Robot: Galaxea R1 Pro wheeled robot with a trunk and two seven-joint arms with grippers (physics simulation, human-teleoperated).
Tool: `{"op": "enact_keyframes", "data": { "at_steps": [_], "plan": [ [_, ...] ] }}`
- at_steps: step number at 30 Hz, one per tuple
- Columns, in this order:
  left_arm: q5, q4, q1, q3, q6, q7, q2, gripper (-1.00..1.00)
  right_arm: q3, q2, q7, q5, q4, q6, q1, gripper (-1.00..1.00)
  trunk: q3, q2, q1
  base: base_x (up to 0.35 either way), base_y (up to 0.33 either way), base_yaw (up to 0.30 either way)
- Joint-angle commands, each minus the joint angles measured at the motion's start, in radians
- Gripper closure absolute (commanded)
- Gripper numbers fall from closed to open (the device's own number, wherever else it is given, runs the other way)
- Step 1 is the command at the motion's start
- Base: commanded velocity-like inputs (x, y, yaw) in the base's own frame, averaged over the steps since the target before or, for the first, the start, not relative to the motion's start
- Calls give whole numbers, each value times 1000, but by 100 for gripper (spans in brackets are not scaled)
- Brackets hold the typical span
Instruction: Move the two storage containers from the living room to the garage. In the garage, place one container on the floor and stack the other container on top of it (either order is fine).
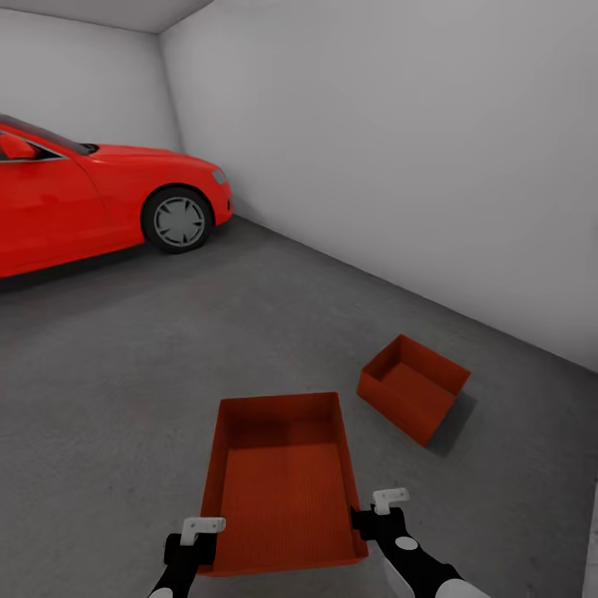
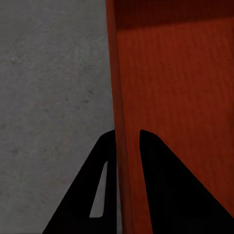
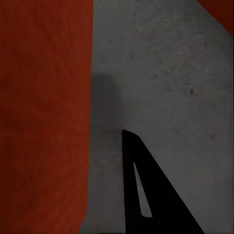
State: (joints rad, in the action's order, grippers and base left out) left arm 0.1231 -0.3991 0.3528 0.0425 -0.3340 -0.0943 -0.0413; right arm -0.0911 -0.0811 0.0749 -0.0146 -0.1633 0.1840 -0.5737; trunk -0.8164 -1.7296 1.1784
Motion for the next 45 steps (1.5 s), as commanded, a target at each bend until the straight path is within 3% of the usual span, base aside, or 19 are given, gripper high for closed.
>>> {"op": "enact_keyframes", "data": {
  "at_steps": [1, 34, 45],
  "plan": [
    [9, 0, 0, 5, -3, -13, 0, 100, 10, 3, 14, -1, 1, 3, -2, 100, 0, 0, 0, 0, 0, -265],
    [9, 0, 0, 5, -3, -13, 0, 100, 10, 3, 14, -1, 1, 3, -2, 100, 14, 0, 0, 0, 0, -265],
    [9, 0, 0, 5, -3, -13, 0, 100, 10, 3, 14, -1, 1, 4, -2, 100, 15, 0, 0, 170, 91, -66]
  ]
}}
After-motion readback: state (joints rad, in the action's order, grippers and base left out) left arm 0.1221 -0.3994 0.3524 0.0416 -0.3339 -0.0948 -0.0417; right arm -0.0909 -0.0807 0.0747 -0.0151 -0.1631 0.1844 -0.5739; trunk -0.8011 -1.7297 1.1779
